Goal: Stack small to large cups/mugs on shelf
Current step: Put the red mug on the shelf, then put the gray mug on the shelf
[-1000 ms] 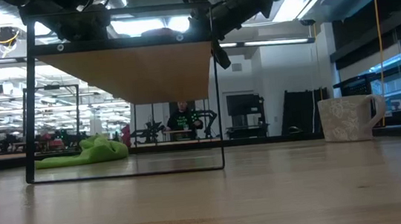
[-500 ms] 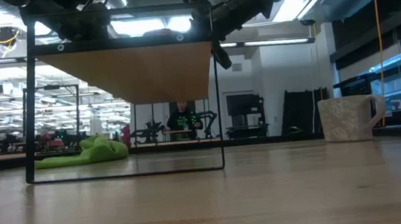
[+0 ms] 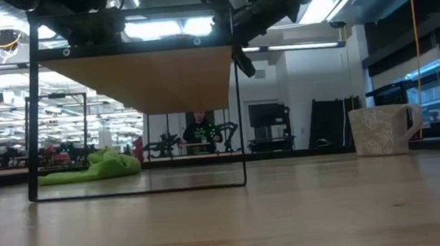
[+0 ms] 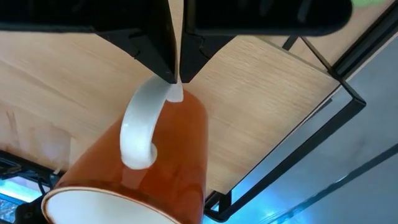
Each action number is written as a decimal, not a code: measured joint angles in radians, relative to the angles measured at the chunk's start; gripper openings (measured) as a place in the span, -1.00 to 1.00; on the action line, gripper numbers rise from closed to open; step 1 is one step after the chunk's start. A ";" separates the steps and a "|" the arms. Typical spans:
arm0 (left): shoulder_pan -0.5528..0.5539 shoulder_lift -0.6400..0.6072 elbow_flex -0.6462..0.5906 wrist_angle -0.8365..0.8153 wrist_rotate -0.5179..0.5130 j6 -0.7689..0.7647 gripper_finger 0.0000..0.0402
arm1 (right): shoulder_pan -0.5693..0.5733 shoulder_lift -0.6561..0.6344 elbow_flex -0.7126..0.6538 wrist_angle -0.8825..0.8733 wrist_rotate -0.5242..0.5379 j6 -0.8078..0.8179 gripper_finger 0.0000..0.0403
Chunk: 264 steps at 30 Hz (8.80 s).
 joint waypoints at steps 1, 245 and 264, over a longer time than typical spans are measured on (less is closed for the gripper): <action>0.000 0.000 0.000 0.001 -0.003 0.005 -0.93 | 0.000 0.000 0.000 0.000 -0.001 -0.003 -0.98; -0.410 -0.165 0.000 0.104 -0.136 -0.231 -0.93 | -0.008 -0.625 -0.250 -0.886 0.628 0.281 -0.44; -0.410 -0.165 0.000 0.103 -0.136 -0.224 -0.93 | 0.047 -0.626 -0.499 -0.911 0.336 0.562 -0.98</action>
